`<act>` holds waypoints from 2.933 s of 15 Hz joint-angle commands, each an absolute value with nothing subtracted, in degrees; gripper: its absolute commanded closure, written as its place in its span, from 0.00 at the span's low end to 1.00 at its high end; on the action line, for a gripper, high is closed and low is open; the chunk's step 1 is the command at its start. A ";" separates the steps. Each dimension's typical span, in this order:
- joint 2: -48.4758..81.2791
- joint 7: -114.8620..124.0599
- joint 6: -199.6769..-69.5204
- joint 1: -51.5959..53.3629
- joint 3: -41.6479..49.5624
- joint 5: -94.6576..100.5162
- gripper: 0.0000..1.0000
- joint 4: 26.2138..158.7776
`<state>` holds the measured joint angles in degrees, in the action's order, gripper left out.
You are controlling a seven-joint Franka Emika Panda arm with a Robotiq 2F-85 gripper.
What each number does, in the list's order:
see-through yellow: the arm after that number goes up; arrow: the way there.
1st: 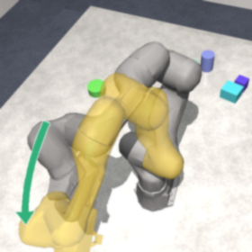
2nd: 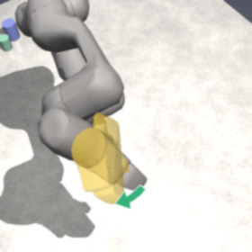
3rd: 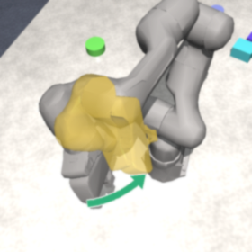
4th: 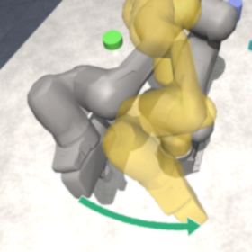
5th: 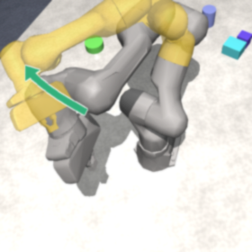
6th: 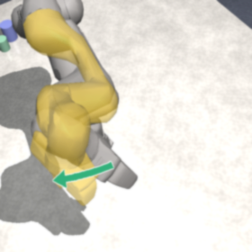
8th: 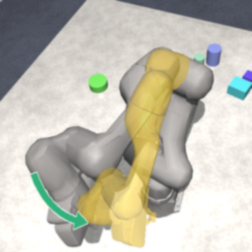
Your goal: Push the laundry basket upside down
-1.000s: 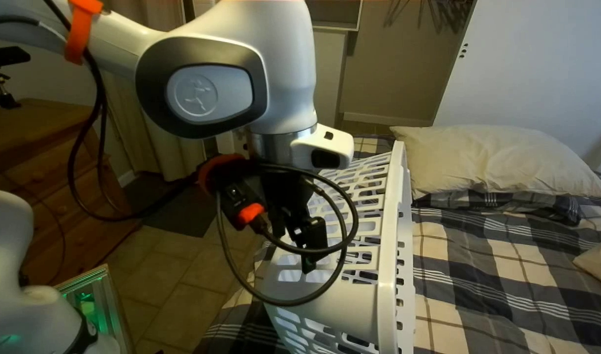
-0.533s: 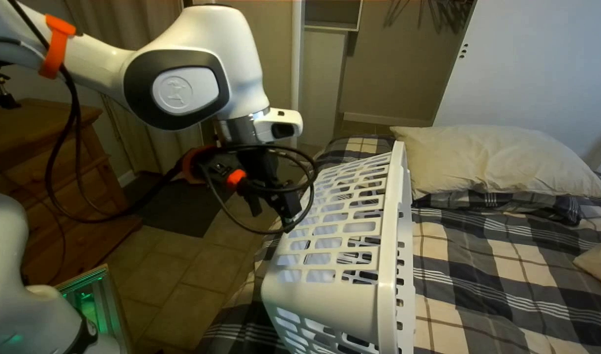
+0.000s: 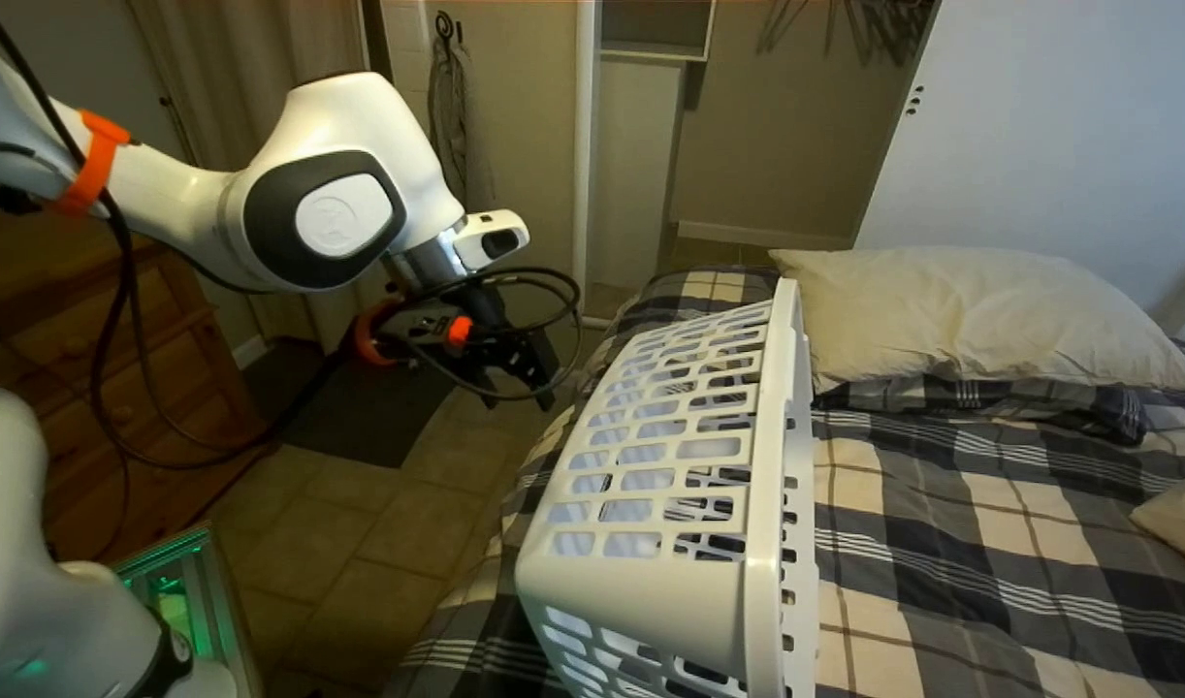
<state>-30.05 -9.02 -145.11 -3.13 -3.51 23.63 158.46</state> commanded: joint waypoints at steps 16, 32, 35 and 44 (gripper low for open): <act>-13.72 2.22 -168.58 -20.14 -9.67 66.91 1.00 155.01; -10.09 19.90 -180.92 -32.86 -4.58 86.14 1.00 142.94; -6.95 23.07 -180.51 -34.19 -4.20 89.02 1.00 139.84; 3.78 37.42 -181.52 -33.85 -4.07 98.21 1.00 125.81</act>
<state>-1.82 30.95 -179.98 -33.71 -4.29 93.99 132.96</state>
